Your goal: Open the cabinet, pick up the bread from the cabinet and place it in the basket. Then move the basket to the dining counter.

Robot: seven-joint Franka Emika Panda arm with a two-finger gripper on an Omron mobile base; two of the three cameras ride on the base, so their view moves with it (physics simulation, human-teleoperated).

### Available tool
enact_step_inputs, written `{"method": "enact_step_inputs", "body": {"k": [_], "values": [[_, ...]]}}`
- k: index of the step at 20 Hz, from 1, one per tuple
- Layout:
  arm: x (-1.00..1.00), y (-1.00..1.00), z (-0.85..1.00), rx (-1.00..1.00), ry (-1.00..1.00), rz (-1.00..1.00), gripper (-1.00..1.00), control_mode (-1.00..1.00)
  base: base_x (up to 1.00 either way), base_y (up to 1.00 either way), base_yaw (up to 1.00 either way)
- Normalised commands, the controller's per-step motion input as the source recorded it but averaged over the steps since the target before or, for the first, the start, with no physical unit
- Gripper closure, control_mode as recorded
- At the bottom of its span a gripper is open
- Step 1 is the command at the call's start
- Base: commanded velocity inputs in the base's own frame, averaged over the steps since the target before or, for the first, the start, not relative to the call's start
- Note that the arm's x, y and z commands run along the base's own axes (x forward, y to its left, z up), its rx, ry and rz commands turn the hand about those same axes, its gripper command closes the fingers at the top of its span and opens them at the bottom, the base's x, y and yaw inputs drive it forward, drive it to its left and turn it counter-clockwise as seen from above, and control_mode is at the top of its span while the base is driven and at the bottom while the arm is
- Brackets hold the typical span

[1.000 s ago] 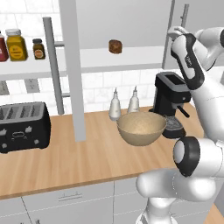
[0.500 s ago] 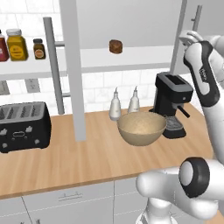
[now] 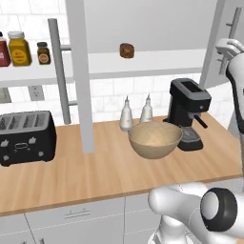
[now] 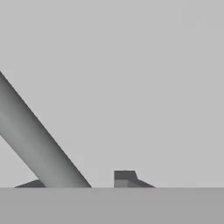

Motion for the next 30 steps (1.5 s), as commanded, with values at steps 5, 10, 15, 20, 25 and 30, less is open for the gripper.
{"method": "enact_step_inputs", "body": {"k": [5, 10, 15, 20, 25, 30], "values": [[-1.0, -0.8, 0.3, 0.0, 0.03, 0.0, -1.0, -1.0, 0.0, 0.0, 0.0], [-0.87, -0.56, -0.11, 0.0, -0.01, -0.08, -1.0, -1.0, 0.0, 0.0, 0.0], [-0.59, -0.34, 0.03, 0.0, 0.0, -0.18, -1.0, -1.0, 0.0, 0.0, 0.0], [-0.81, 0.56, 0.11, 0.02, 0.0, -0.26, -1.0, -1.0, 0.0, 0.0, 0.0], [-0.73, 0.84, 0.0, 0.07, 0.11, -0.32, -1.0, -1.0, 0.0, 0.0, 0.0], [0.02, 0.97, 0.12, 0.18, 0.41, -0.3, -1.0, -1.0, 0.0, 0.0, 0.0]]}}
